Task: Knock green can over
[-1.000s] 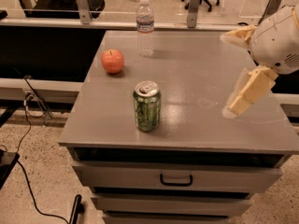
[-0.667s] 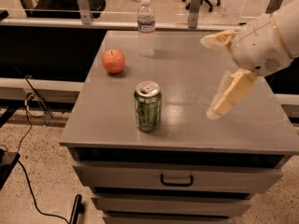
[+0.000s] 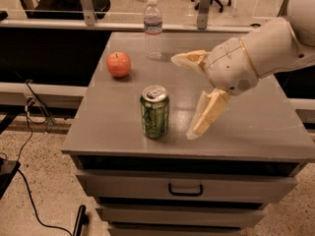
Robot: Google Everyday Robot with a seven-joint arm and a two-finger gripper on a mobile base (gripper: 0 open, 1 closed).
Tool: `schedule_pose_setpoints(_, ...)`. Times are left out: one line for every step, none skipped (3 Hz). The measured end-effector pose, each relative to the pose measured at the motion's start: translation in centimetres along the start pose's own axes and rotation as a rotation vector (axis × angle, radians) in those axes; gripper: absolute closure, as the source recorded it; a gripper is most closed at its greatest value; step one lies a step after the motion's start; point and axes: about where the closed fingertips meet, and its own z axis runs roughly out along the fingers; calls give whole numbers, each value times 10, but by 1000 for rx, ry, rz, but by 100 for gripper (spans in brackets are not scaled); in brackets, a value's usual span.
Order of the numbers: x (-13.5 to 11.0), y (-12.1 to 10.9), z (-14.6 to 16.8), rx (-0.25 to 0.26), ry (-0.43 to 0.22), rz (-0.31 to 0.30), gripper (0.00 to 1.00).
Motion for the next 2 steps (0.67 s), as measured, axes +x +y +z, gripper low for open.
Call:
schedule_pose_setpoints(-2, 0, 2, -4, -9, -7, 0)
schedule_pose_setpoints(-2, -2, 10, -7, -105, 1, 0)
